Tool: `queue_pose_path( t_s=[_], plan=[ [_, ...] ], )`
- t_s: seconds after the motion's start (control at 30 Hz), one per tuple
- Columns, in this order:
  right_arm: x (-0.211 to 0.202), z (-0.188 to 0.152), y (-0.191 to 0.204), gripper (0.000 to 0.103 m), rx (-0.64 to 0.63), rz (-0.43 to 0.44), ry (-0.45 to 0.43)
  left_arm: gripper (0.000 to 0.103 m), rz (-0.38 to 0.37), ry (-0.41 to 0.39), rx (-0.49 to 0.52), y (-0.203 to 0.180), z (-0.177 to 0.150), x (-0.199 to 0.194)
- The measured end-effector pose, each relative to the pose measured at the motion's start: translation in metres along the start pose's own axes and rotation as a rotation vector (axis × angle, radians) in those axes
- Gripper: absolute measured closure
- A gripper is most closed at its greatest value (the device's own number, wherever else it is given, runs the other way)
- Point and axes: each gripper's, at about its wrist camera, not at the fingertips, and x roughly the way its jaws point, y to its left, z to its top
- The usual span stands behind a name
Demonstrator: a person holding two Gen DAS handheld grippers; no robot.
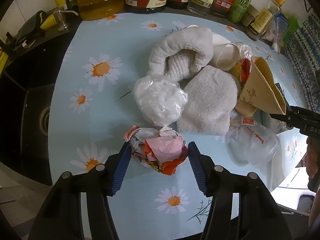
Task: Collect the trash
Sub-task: 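Grasp the crumpled red paper wad with the left gripper while the right grasps the foil packet, then carry both items down over the black bin and open both grippers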
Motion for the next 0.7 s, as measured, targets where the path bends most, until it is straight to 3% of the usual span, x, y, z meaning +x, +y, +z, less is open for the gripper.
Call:
queue_pose_path(
  t_s=[0.7],
  plan=[
    [-0.038,-0.033,0.014,0.049,0.029,-0.015,-0.077,0.05,-0.025,-0.063,0.013,0.001,-0.032,-0.031]
  ],
)
